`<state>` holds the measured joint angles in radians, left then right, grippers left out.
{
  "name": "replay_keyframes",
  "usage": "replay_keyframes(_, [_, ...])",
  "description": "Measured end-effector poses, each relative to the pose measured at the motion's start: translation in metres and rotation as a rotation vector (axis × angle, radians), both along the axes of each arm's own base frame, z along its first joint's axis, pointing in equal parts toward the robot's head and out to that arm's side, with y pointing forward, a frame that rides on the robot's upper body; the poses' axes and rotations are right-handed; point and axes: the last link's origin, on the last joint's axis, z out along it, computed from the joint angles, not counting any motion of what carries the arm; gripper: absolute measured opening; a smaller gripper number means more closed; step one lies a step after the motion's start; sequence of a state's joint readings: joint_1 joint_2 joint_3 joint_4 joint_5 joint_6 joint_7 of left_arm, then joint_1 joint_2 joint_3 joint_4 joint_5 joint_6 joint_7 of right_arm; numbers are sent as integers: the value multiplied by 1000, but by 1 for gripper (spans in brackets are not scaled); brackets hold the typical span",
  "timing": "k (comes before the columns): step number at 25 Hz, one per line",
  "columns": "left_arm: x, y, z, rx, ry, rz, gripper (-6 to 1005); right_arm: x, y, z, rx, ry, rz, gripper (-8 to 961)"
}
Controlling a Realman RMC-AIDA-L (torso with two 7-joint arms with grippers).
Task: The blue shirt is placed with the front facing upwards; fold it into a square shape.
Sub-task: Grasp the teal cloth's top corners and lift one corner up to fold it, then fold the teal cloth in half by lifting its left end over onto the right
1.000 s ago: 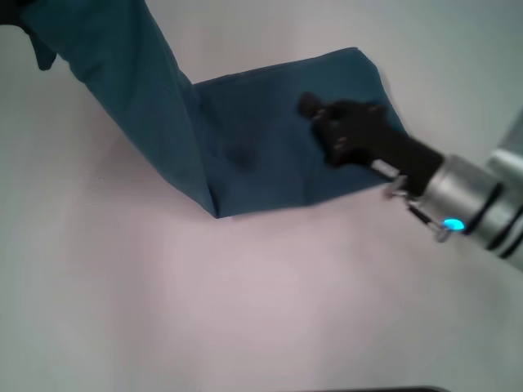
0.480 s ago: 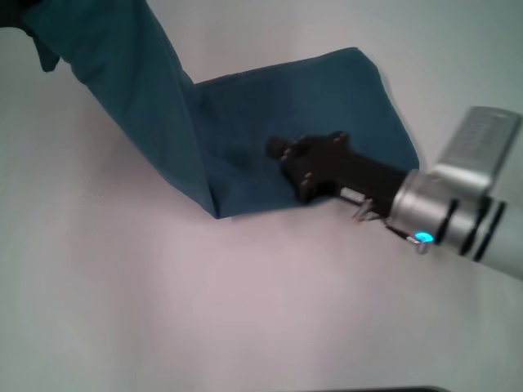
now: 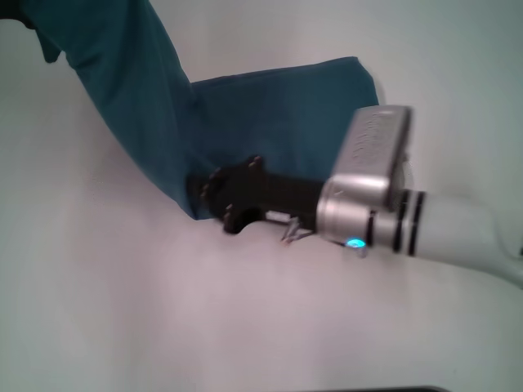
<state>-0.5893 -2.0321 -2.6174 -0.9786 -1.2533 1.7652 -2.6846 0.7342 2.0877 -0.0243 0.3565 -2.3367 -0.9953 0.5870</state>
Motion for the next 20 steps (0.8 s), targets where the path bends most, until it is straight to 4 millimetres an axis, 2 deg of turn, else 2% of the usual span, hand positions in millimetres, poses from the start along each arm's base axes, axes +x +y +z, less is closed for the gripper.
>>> replay_keyframes(6, [-5, -2, 2, 11, 3, 10, 48, 27, -1, 38, 65, 156, -85, 15])
replay_keyframes(13, [2, 0, -4, -10, 0, -13, 47, 63, -10, 82, 133, 263, -134, 15])
replay_keyframes(18, [11, -1, -15, -46, -2, -47, 46, 94, -43, 131, 135, 286, -68, 15])
replay_keyframes(20, [16, 0, -20, -61, 2, -63, 47, 102, -59, 142, 103, 291, -59, 16])
